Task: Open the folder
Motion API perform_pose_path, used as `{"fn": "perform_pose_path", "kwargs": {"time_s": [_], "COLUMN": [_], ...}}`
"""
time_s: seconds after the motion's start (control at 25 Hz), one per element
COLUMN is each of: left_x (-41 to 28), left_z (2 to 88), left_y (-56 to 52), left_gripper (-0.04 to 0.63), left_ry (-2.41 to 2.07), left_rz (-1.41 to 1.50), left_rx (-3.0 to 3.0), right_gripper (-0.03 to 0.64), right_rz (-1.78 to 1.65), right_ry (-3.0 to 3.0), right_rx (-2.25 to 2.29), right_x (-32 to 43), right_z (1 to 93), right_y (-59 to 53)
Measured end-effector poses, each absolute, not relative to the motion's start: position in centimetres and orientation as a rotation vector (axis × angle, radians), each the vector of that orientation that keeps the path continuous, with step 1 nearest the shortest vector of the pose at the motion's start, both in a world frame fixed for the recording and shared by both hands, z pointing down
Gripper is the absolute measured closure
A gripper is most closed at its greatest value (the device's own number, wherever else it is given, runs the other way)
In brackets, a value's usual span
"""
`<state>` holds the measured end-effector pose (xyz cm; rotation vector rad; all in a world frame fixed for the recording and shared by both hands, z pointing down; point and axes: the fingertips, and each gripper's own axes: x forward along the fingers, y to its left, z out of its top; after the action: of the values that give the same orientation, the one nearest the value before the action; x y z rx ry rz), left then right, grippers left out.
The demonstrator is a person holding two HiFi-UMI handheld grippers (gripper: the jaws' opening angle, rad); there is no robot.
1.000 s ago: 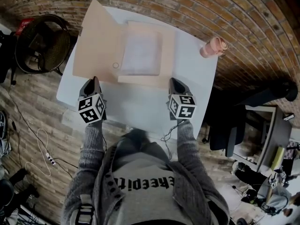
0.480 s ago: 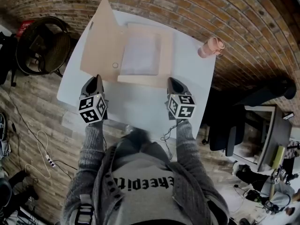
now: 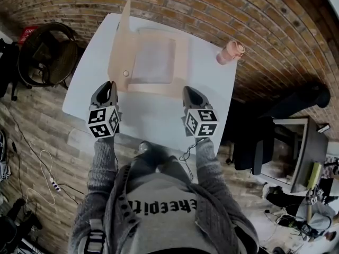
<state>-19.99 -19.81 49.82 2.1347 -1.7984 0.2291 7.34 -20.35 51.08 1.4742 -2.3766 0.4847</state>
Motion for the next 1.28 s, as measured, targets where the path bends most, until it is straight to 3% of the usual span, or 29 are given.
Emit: {"fn": "perform_pose_path", "kwargs": {"time_s": [0.2,0.44,0.72,1.28], "left_x": [-18.6,-17.5,-16.2,-12.7], "left_z": [48.7,47.2,45.0,38.5], "left_y": [-18.4,-15.5,-12.3,-5.9], "left_gripper": [0.515,0.517,0.568,0.571], "left_ry": [-1.782,-1.823,-1.889,-1.986], "left_rz": [0.233,0.203,0.148,0.029], "left_rx": [2.177,2.171,2.161,2.224], "right_gripper": [0.614,0.614,0.614,0.614], "right_rz": [0.459,0.421,0.357,0.211], "right_ry": [-2.432,-2.49,-2.558,-2.701], "right_rx": [1.466,1.425,1.377,1.378], "right_x": [7.5,7.8,8.4,10.8], "right_z": [49.2,47.3,44.8,39.0], "right_y": [-19.5,-17.9,-15.8,-10.8]}}
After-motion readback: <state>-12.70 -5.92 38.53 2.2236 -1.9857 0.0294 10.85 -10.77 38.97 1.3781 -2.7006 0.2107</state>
